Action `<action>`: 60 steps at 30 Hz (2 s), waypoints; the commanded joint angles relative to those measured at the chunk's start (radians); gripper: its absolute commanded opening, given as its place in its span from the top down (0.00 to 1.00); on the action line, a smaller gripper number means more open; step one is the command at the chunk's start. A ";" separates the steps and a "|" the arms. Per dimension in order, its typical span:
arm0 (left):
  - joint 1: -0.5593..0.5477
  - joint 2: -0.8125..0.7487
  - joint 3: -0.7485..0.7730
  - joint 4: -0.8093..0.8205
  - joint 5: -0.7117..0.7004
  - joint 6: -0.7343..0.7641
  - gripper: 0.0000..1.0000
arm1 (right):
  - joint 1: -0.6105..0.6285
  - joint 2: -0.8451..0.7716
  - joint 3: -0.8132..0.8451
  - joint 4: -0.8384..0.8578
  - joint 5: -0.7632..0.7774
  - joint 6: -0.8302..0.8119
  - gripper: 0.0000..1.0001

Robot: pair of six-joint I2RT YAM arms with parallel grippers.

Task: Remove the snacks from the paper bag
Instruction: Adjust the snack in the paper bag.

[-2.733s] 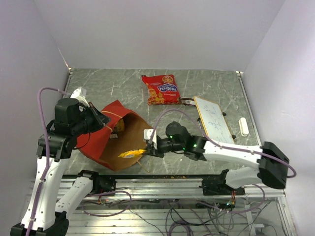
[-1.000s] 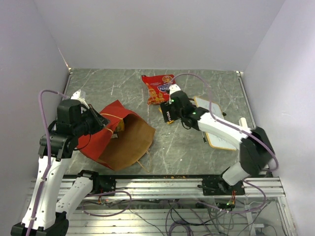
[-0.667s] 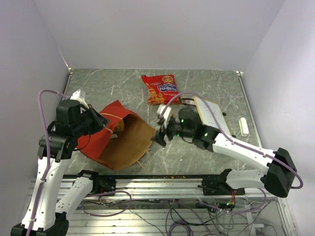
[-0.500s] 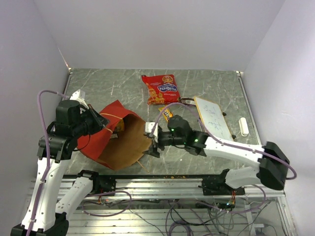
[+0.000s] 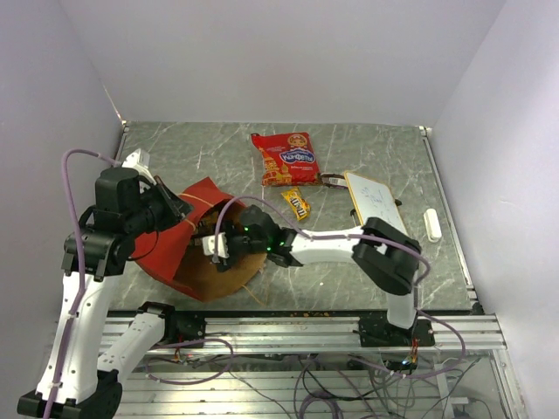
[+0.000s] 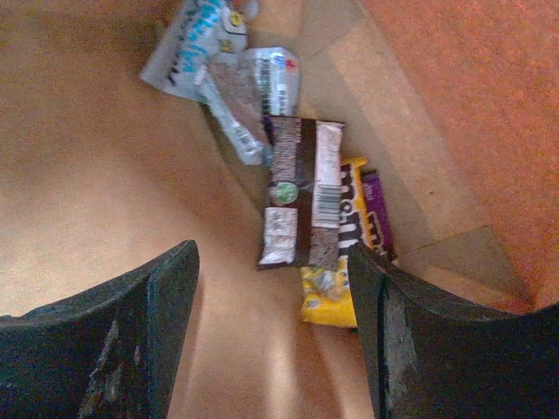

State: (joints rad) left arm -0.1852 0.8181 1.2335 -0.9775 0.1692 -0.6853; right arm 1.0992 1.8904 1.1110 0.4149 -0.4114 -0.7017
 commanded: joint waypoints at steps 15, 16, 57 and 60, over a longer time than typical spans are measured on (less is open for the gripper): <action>-0.002 0.034 0.049 0.016 0.069 0.061 0.93 | 0.015 0.420 0.286 0.173 0.319 -0.138 0.20; -0.002 0.036 0.044 0.022 0.076 0.058 0.93 | 0.016 0.434 0.298 0.180 0.332 -0.137 0.20; -0.002 0.083 0.076 -0.077 -0.141 0.051 0.93 | 0.016 0.092 0.131 -0.076 0.265 0.182 1.00; -0.002 0.076 0.050 -0.045 -0.119 0.042 0.93 | 0.014 0.005 0.045 -0.067 0.233 0.255 1.00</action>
State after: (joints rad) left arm -0.1852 0.9031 1.3090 -1.0698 0.0578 -0.6277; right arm 1.1137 2.0102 1.2301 0.3466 -0.1314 -0.5457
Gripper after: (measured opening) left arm 0.075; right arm 0.188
